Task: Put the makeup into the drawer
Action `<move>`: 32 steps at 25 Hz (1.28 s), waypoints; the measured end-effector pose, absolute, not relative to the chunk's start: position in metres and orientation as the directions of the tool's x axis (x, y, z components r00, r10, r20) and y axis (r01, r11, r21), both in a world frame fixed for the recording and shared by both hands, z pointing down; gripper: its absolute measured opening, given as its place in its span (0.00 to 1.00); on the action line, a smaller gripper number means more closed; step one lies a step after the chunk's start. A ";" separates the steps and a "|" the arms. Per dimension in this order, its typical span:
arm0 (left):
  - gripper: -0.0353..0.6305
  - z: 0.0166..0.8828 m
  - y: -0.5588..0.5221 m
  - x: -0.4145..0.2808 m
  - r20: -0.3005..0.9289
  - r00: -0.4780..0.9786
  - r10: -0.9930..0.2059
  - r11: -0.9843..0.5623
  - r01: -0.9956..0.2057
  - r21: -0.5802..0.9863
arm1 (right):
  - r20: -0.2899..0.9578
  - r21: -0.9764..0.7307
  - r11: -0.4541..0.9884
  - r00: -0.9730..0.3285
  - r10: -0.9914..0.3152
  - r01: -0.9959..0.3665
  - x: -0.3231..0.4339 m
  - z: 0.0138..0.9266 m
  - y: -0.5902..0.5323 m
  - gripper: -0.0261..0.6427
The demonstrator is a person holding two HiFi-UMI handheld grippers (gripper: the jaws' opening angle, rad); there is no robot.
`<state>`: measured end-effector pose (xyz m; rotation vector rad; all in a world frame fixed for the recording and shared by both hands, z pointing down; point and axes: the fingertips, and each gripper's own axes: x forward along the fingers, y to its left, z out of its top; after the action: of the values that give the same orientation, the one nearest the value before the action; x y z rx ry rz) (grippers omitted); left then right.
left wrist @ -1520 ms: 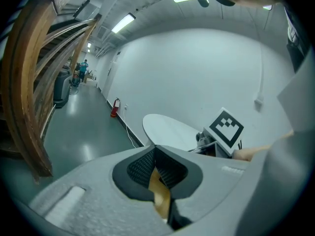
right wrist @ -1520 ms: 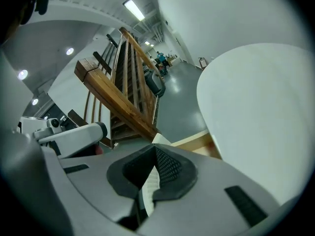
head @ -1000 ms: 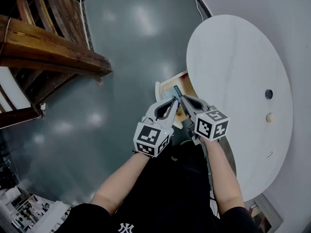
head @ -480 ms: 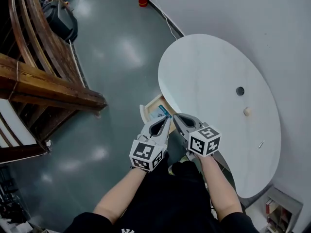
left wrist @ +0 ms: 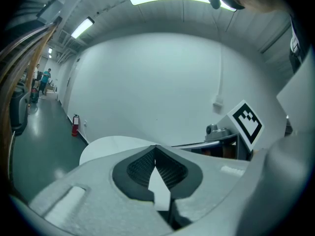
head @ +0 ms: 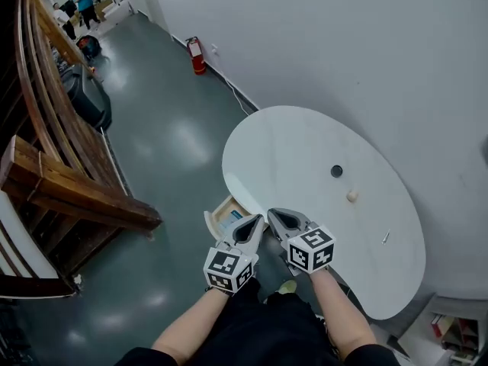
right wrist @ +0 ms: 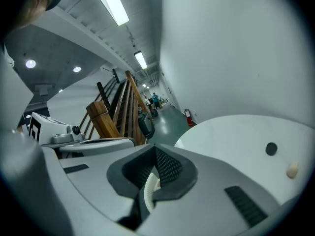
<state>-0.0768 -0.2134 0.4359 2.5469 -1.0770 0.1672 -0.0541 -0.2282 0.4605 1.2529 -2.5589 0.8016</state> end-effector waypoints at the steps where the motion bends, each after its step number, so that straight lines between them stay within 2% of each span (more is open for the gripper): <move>1: 0.07 0.430 -0.212 -0.070 0.240 0.710 -0.663 -0.651 -0.704 0.284 | 0.379 -0.374 0.498 -0.619 -0.688 -0.782 -0.048 0.453 -0.226 0.06; 7: 0.07 0.404 -0.208 -0.034 0.194 0.759 -0.622 -0.713 -0.651 0.260 | 0.345 -0.290 0.470 -0.549 -0.761 -0.834 -0.013 0.419 -0.217 0.06; 20: 0.07 0.331 -0.182 0.017 0.122 0.847 -0.517 -0.818 -0.531 0.218 | 0.248 -0.162 0.311 -0.343 -0.906 -0.937 0.051 0.339 -0.187 0.06; 32: 0.07 0.305 -0.150 0.049 0.100 0.876 -0.471 -0.852 -0.482 0.207 | 0.162 -0.141 0.250 -0.271 -0.949 -0.958 0.087 0.304 -0.151 0.06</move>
<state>0.0495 -0.1503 0.3053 2.8218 -0.7265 0.0664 0.0868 -0.1507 0.3042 1.8693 -2.4490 0.3271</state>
